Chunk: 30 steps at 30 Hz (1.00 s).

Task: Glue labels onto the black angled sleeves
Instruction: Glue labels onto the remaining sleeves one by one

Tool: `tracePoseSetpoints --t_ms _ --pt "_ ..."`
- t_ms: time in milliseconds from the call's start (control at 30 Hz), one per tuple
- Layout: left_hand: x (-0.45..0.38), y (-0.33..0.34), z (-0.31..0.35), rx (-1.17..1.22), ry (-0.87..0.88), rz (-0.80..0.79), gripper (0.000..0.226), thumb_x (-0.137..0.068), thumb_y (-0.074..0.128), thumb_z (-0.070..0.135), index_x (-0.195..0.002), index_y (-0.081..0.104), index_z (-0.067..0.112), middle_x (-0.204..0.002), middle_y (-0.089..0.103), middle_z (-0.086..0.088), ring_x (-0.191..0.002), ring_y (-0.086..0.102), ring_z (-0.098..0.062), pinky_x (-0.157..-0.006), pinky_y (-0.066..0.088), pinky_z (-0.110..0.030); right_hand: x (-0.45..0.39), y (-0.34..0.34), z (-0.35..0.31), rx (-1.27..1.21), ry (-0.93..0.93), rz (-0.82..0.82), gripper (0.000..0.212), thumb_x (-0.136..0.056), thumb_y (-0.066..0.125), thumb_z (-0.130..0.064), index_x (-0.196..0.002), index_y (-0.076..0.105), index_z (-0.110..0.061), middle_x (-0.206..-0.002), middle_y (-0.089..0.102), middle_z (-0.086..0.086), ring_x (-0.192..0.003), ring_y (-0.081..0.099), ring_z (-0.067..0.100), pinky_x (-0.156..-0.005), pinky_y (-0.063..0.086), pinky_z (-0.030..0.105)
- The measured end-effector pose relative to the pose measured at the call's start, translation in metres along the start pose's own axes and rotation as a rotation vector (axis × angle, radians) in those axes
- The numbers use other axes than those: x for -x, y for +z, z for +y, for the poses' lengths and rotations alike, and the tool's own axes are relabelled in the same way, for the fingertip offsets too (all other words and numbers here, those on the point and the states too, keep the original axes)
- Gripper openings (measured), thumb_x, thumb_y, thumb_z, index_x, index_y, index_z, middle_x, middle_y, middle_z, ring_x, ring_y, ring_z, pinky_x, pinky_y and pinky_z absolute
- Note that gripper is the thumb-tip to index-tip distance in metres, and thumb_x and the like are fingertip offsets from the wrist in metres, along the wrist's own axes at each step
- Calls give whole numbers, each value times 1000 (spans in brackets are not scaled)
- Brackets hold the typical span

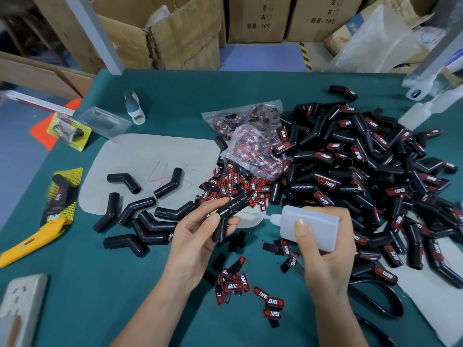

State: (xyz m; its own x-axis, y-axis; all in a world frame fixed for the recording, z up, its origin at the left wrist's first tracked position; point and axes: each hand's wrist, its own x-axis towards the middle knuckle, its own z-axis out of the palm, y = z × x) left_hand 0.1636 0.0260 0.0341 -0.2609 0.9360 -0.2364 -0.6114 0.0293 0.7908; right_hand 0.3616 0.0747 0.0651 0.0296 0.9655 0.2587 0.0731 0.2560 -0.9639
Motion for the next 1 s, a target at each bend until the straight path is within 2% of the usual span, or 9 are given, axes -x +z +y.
tracePoseSetpoints --t_ms 100,300,433,567,700,1000 --pt "0 1 0 0 0 -4 54 -74 95 41 -119 80 16 -103 78 -18 -95 79 -26 -84 62 -26 0 0 -1 -1 4 2 19 -88 67 -38 -102 60 -50 -101 70 -20 -82 66 -1 -65 51 11" --pt "1 0 0 -13 3 -8 54 -73 95 42 -118 80 16 -106 78 -18 -95 79 -25 -83 62 -26 -1 -3 1 -36 44 66 17 -87 67 -41 -102 61 -47 -101 69 -12 -82 65 6 -63 52 20" --pt "0 0 0 -13 9 -7 53 -74 95 41 -119 80 16 -110 77 -17 -95 79 -25 -84 62 -26 0 -1 -1 -18 14 38 19 -88 67 -39 -103 61 -50 -103 69 -15 -83 66 3 -64 52 16" --pt "1 -1 0 -16 14 -10 53 -75 94 40 -120 79 15 -114 76 -15 -96 79 -27 -85 61 -27 0 -4 0 -25 26 79 19 -88 67 -39 -103 61 -48 -101 68 -16 -83 65 3 -64 52 17" --pt "1 -1 0 -16 14 -8 54 -74 95 41 -119 79 15 -112 77 -15 -96 79 -26 -84 61 -26 0 -1 -3 -9 -9 48 22 -88 66 -36 -104 61 -50 -103 69 -19 -84 65 -1 -66 52 13" --pt "0 -1 -1 -10 13 -11 55 -73 96 41 -119 79 15 -112 77 -16 -96 79 -26 -84 62 -26 0 -1 -2 1 -10 69 20 -88 67 -38 -104 60 -49 -105 69 -18 -85 66 1 -65 53 15"
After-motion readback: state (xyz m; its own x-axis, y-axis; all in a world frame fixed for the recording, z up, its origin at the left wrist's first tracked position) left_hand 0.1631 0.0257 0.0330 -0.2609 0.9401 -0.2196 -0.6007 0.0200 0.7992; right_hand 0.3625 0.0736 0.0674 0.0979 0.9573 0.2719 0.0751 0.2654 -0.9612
